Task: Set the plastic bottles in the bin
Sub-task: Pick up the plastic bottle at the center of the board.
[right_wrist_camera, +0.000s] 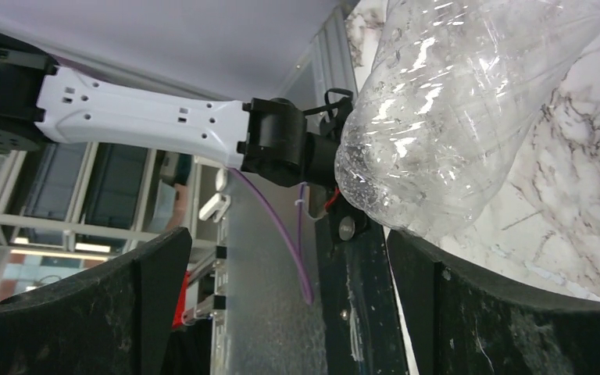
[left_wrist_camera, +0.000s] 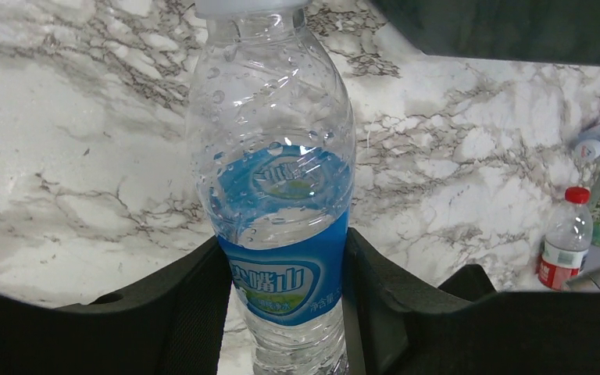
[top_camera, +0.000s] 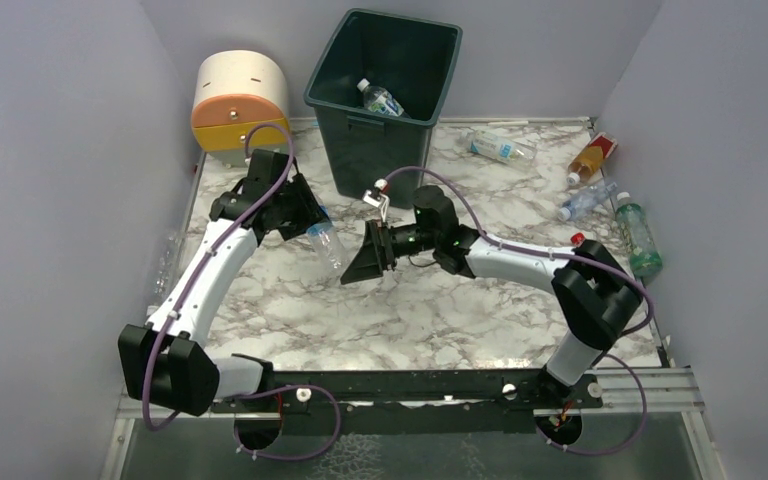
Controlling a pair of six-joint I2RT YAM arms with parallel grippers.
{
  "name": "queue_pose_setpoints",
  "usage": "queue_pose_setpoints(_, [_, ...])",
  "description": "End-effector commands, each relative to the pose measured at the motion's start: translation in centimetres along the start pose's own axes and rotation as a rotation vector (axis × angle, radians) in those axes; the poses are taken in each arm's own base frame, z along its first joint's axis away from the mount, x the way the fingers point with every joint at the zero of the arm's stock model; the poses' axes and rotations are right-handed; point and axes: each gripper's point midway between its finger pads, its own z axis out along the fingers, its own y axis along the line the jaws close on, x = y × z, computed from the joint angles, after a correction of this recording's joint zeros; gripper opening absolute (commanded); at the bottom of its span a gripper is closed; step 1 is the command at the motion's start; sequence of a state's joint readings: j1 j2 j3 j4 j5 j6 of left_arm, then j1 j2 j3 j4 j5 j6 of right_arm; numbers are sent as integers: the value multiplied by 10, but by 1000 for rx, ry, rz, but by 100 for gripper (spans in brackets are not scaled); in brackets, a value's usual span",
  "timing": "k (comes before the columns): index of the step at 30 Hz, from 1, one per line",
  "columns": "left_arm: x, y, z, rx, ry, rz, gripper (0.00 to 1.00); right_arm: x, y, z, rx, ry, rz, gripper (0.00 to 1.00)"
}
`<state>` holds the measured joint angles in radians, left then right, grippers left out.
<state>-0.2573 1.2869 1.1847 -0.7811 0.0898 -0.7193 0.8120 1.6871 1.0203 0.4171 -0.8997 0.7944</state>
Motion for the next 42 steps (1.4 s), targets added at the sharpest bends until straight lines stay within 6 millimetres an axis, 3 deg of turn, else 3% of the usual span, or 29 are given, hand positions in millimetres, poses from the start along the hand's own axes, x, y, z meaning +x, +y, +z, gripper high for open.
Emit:
queue_pose_setpoints(1, [-3, -23, -15, 148, -30, 128, 50, -5, 12, 1, -83, 20, 6, 99])
queue_pose_setpoints(8, [2, -36, -25, 247, -25, 177, 50, -8, -21, 5, 21, 33, 72, 99])
queue_pose_setpoints(21, [12, -54, -29, 361, 15, 168, 50, -33, -28, 14, 25, -17, 46, 100])
queue_pose_setpoints(26, [11, -53, -29, 359, 6, 165, 51, -34, -26, 15, 3, -14, 52, 89])
queue_pose_setpoints(31, [13, -59, -29, 397, 10, 160, 55, -31, -28, 16, -5, -10, 63, 66])
queue_pose_setpoints(33, [12, -61, -30, 406, 9, 160, 60, -29, -26, 15, -13, -9, 65, 58])
queue_pose_setpoints(38, [4, -63, -35, 397, -28, 162, 82, -34, -18, 12, -6, -22, 41, 56])
queue_pose_setpoints(40, [-6, -63, -41, 369, -63, 160, 98, -36, -16, 9, 13, -26, 29, 56])
queue_pose_setpoints(42, [-20, -63, -51, 329, -112, 165, 99, -38, -13, 6, 41, -29, 23, 56])
